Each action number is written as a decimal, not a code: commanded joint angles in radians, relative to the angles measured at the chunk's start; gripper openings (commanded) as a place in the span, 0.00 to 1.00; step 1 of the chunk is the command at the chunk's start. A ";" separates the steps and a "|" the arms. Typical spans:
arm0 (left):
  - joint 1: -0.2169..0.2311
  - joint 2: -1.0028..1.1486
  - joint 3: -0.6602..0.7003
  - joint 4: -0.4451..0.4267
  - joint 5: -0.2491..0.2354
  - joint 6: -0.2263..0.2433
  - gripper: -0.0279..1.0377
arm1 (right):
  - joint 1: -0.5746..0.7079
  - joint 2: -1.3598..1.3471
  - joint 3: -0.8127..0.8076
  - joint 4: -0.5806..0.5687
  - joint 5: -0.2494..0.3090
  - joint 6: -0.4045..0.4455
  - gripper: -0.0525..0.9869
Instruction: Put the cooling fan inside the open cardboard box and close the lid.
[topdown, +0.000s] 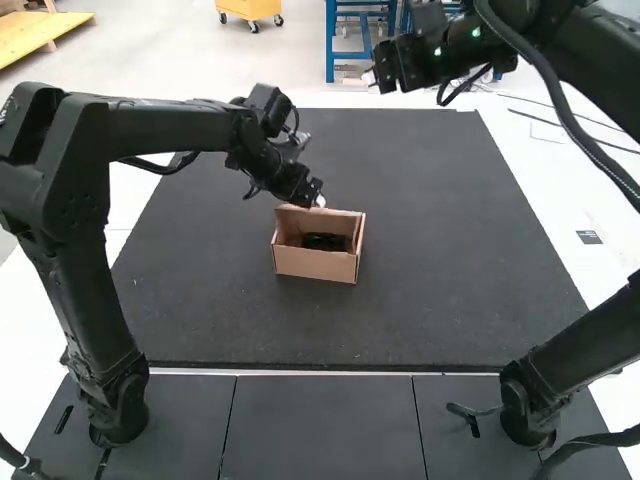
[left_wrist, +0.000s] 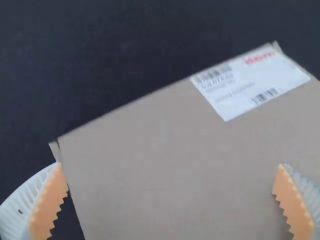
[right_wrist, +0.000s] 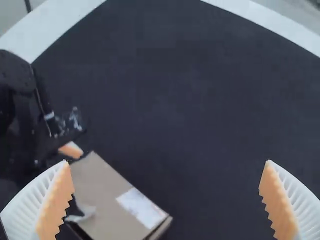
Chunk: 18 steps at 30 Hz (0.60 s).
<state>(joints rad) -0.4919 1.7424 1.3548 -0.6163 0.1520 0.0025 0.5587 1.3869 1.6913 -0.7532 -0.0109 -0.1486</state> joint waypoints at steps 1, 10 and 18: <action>-0.022 -0.012 0.035 -0.048 -0.008 0.051 0.93 | 0.003 -0.017 0.024 0.002 -0.015 0.023 0.86; -0.062 -0.007 -0.025 -0.086 -0.034 0.048 0.93 | -0.040 -0.019 0.033 0.015 -0.037 0.038 0.86; -0.077 0.014 -0.135 0.090 -0.034 0.040 0.93 | -0.039 -0.037 0.015 -0.009 -0.084 0.073 0.86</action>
<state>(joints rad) -0.5632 1.7428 1.2411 -0.5476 0.1268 0.0402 0.5251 1.3865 1.6928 -0.7681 -0.0647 -0.1001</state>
